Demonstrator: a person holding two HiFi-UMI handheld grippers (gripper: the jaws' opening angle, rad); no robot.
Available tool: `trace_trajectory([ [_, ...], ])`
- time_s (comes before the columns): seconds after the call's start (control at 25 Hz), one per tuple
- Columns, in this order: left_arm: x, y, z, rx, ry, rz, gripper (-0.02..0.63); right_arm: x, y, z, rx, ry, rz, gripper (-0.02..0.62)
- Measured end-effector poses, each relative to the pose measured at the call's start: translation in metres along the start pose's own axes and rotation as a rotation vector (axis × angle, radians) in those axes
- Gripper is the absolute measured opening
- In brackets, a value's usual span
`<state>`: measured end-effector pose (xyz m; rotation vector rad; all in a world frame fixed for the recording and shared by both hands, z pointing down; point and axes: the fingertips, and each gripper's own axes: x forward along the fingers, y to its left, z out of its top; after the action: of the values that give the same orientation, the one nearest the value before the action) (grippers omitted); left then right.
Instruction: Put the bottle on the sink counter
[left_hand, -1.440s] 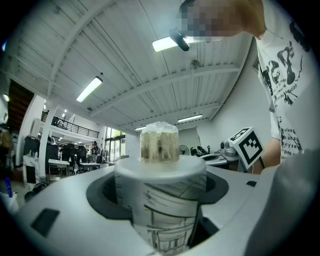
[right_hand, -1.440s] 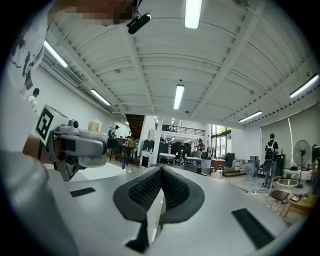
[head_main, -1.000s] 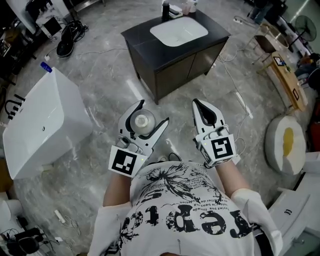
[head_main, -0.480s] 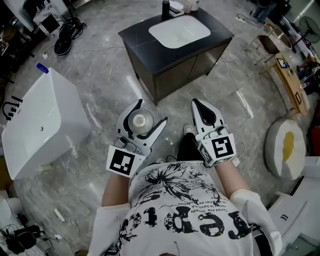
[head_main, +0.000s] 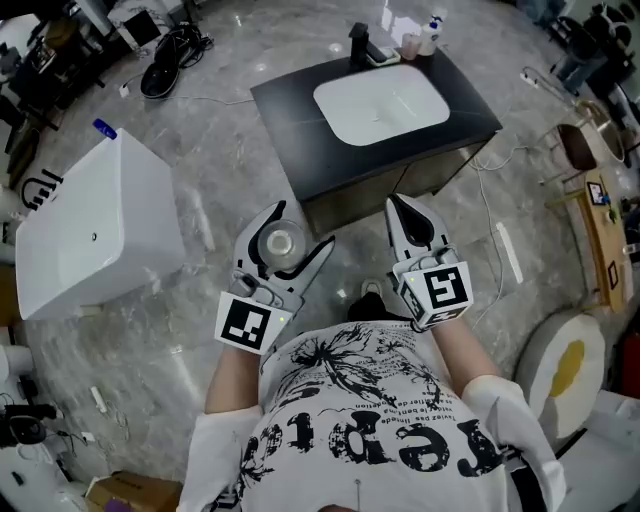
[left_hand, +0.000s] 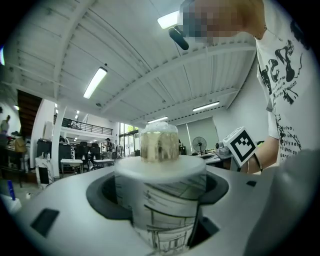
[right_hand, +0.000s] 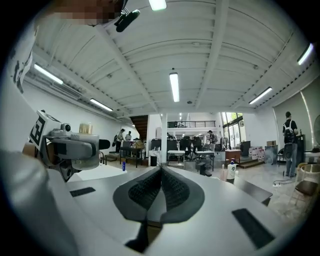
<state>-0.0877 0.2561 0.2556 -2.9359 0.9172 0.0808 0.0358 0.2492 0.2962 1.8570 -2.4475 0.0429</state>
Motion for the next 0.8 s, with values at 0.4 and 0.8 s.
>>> trace_trajectory([
  [0.4, 0.154, 0.023, -0.011, 0.008, 0.011, 0.159, 0.348, 0.082, -0.135, -0.007, -0.048, 0.042, 0.182, 0.015],
  [0.8, 0.229, 0.098, -0.049, 0.0, 0.07, 0.2, 0.348, 0.179, -0.165, -0.018, -0.061, 0.065, 0.258, 0.015],
])
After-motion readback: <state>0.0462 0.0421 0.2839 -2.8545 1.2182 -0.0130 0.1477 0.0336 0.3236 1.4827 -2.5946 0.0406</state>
